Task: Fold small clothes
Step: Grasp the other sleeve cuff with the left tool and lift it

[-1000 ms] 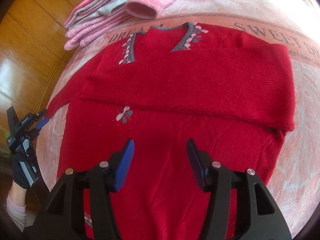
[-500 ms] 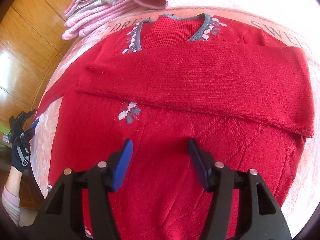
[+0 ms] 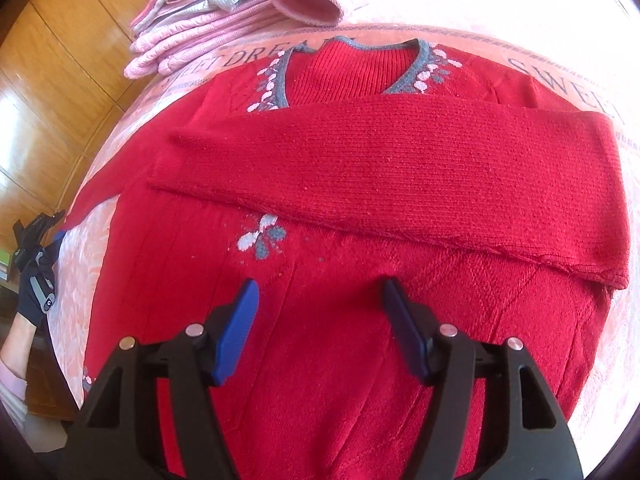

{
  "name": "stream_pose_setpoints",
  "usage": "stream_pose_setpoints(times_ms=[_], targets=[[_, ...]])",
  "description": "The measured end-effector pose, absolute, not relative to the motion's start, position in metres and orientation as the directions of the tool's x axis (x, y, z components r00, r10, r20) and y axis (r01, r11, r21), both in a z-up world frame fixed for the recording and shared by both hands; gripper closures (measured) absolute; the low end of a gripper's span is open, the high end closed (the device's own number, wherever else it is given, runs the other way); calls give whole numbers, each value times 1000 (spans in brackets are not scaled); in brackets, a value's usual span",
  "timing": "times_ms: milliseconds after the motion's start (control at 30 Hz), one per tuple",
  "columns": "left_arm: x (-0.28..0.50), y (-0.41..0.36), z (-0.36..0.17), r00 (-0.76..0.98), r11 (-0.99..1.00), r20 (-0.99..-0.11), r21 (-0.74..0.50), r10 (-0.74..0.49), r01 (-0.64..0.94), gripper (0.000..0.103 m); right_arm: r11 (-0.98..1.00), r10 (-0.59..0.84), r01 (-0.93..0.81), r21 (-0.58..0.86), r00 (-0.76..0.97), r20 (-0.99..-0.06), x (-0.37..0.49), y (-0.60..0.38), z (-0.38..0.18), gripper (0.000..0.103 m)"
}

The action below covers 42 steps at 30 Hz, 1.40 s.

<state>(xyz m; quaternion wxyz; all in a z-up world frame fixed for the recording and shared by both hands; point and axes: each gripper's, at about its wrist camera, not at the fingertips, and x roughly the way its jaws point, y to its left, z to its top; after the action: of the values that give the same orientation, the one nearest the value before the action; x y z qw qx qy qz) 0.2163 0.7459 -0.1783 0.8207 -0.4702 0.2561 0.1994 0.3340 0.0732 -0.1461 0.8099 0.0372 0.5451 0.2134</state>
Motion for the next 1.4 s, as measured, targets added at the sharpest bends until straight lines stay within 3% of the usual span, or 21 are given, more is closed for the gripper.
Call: stream_pose_setpoints(times_ms=[133,300,567,900,1400], targets=[[211,749,-179,784,470,-611,-662,114,-584,92,904,393,-304,300,315,-864,332,71,-146,38],[212,736,-166,797,516,-586,-642,147,-568,97,898,412,-295,326,308,-857,330,66,-145,38],[243,684,-124,844,666,-525,-591,112,-456,98,901,411,-284,329,311,-857,324,52,-140,45],[299,559,-91,873,799,-481,-557,-86,-228,98,921,371,-252,295,345,-862,319,20,-135,45],[352,360,-96,809,843,-487,-537,-328,18,98,927,369,-205,313,354,-859,308,-41,-141,45]])
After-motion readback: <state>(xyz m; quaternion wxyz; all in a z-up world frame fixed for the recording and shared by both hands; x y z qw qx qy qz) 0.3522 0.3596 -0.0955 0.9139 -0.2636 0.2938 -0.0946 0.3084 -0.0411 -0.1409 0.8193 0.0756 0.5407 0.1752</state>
